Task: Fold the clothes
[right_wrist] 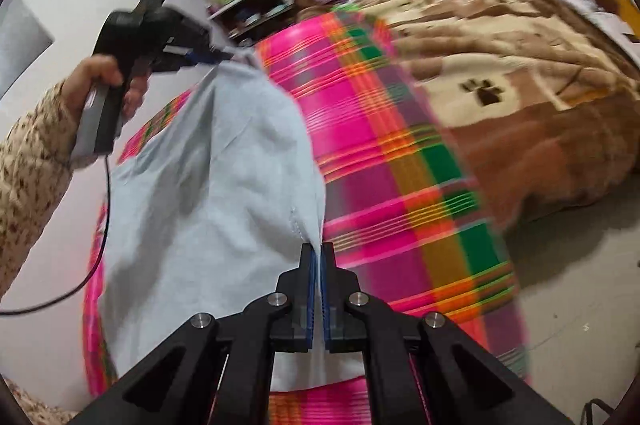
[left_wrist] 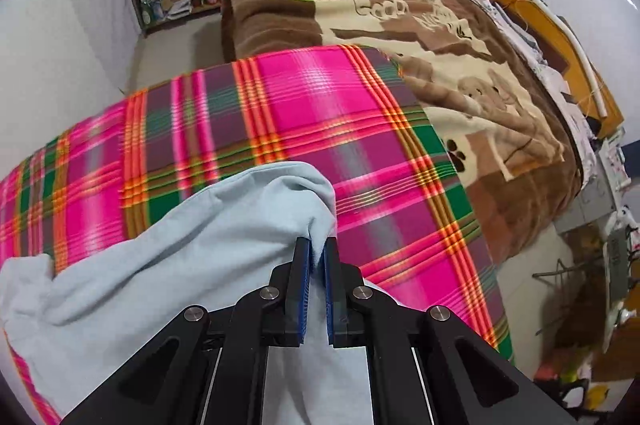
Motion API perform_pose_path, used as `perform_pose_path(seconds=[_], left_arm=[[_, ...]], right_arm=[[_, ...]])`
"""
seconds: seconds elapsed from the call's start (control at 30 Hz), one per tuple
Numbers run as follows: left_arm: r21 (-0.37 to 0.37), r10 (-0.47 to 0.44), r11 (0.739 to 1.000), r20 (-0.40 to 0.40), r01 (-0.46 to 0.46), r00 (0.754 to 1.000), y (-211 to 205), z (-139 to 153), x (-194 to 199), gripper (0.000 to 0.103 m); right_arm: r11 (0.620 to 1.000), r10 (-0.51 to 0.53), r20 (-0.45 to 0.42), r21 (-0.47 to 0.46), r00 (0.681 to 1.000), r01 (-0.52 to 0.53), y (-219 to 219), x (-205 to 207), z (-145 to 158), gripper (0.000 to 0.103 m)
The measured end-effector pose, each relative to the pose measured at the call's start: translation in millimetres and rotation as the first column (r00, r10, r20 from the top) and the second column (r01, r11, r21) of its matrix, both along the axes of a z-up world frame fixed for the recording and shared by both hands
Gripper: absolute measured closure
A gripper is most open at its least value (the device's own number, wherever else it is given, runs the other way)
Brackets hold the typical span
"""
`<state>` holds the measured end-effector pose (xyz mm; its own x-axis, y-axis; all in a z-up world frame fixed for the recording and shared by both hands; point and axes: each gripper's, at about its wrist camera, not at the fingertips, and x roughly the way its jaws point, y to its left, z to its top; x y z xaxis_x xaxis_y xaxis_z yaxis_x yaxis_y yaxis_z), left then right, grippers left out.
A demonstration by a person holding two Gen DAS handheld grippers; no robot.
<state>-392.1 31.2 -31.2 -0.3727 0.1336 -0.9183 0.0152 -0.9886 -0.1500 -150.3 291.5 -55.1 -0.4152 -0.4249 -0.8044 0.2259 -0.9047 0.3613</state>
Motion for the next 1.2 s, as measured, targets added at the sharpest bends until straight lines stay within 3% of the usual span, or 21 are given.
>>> perform_pose_path(seconds=[0.2, 0.37, 0.43, 0.5, 0.67, 0.77, 0.87, 0.93, 1.1, 1.2], left_arm=[[-0.018, -0.018, 1.0, 0.041, 0.019, 0.999, 22.3, -25.5, -12.1, 0.096], [-0.01, -0.016, 1.0, 0.12, 0.017, 0.993, 27.0, -45.0, -13.0, 0.093], [0.035, -0.031, 0.999, 0.149, 0.026, 0.988, 23.9, -45.6, -10.8, 0.077], [0.041, -0.065, 0.997, 0.139, 0.059, 0.988, 23.2, -40.2, -4.0, 0.067], [-0.019, -0.179, 0.983, 0.117, 0.183, 0.977, 18.0, -21.5, 36.6, 0.066], [-0.035, -0.242, 0.968, 0.142, 0.249, 0.96, 12.0, -15.9, 75.5, 0.063], [-0.066, -0.266, 0.957, 0.182, 0.282, 0.947, 4.0, -15.2, 123.3, 0.062], [-0.074, -0.242, 0.962, 0.205, 0.262, 0.948, -7.1, -14.8, 156.8, 0.062], [-0.05, -0.02, 0.998, 0.216, 0.032, 0.976, -65.5, -3.5, 257.0, 0.06], [-0.075, 0.109, 0.993, 0.221, -0.095, 0.969, -101.1, 4.0, 312.4, 0.058]], right_arm=[[0.993, -0.091, 0.029, 0.081, 0.995, 0.088, 37.8, -17.0, -11.8, 0.1], [0.982, -0.119, 0.039, 0.154, 0.992, 0.112, 53.5, -27.4, -21.5, 0.1], [0.978, -0.132, 0.043, 0.17, 0.99, 0.123, 60.3, -29.2, -24.6, 0.1], [0.971, -0.166, 0.044, 0.18, 0.985, 0.155, 72.7, -29.7, -25.6, 0.099], [0.982, -0.17, 0.065, 0.098, 0.983, 0.163, 99.0, -27.1, -20.3, 0.098], [0.995, -0.092, 0.103, 0.041, 0.99, 0.088, 100.7, -20.9, -20.8, 0.097], [0.998, -0.018, 0.12, 0.056, 0.993, 0.011, 94.5, -15.1, -24.2, 0.097], [0.996, 0.026, 0.136, 0.076, 0.99, -0.037, 88.8, -12.0, -25.9, 0.096], [0.984, 0.123, 0.134, 0.113, 0.983, -0.138, 71.9, -7.4, -24.1, 0.095], [0.972, 0.176, 0.139, 0.131, 0.974, -0.195, 60.2, -7.4, -21.2, 0.095]])
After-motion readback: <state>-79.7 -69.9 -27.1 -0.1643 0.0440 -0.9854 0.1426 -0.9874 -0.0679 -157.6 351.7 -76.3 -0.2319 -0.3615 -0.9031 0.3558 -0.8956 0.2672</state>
